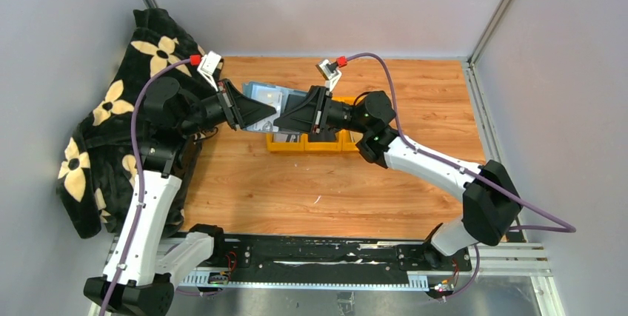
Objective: Take the credit cards out of the card holder
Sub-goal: Remove the credit card from the card holder, then place the credit card in the storage box.
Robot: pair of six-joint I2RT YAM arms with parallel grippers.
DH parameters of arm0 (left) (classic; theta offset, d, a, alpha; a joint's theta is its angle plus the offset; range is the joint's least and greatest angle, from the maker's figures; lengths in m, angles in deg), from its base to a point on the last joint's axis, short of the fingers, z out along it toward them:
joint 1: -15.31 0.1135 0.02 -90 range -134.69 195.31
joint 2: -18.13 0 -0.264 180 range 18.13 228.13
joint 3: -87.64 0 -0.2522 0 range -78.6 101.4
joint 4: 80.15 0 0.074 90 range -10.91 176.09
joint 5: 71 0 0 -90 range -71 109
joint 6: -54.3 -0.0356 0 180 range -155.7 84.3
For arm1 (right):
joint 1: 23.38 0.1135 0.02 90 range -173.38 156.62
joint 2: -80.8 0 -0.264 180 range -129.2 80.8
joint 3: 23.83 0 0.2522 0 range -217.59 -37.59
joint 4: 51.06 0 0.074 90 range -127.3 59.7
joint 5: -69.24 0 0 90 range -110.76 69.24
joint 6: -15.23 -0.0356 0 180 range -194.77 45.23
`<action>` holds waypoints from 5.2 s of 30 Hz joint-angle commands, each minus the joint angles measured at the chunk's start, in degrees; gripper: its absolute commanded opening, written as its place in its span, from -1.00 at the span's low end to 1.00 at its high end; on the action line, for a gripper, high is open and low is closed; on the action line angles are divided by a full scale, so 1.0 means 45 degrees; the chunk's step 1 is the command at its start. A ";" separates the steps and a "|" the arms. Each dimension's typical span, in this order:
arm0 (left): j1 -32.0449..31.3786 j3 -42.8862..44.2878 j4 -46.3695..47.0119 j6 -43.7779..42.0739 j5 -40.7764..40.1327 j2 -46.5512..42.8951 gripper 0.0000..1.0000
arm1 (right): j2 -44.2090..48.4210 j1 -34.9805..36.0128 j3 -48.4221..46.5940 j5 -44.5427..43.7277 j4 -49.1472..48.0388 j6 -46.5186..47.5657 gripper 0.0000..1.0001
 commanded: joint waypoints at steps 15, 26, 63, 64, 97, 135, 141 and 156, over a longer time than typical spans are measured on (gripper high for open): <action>0.0012 -0.0313 0.1113 0.1627 0.1107 -0.0653 -0.67 | -0.1071 0.0267 -0.0022 -0.0708 -0.2897 -0.1625 -1.00; 0.0012 -0.0620 0.2436 0.3054 0.1360 -0.0754 -0.50 | -0.0773 0.0267 0.0580 -0.0822 -0.3322 -0.1657 -1.00; 0.0012 -0.0043 0.2734 0.3430 0.1425 -0.0836 -0.96 | -0.0243 -0.0340 0.1515 -0.1355 -0.6070 -0.3212 -0.75; 0.0012 -0.0070 0.2768 0.3440 0.1393 -0.0852 -0.96 | -0.0143 -0.0403 0.1642 -0.1420 -0.6131 -0.3236 -0.73; 0.0031 0.2961 -0.2871 -0.2880 -0.2064 -0.0577 -1.00 | 0.2739 -0.2680 0.3624 -0.1584 -0.2164 -0.1781 -1.00; 0.0024 0.3036 -0.1856 -0.1331 -0.0846 -0.1483 -1.00 | -0.7535 -0.0807 -0.5962 -0.7029 1.0585 0.7224 -1.00; 0.0027 0.3093 -0.1754 -0.1305 -0.0832 -0.1523 -1.00 | -0.8018 -0.0561 -0.6446 -0.7208 1.0738 0.7236 -1.00; 0.0021 0.3307 -0.1489 -0.1096 -0.0745 -0.1499 -1.00 | -0.5347 -0.0280 -0.5317 -0.9412 1.0871 0.7862 0.05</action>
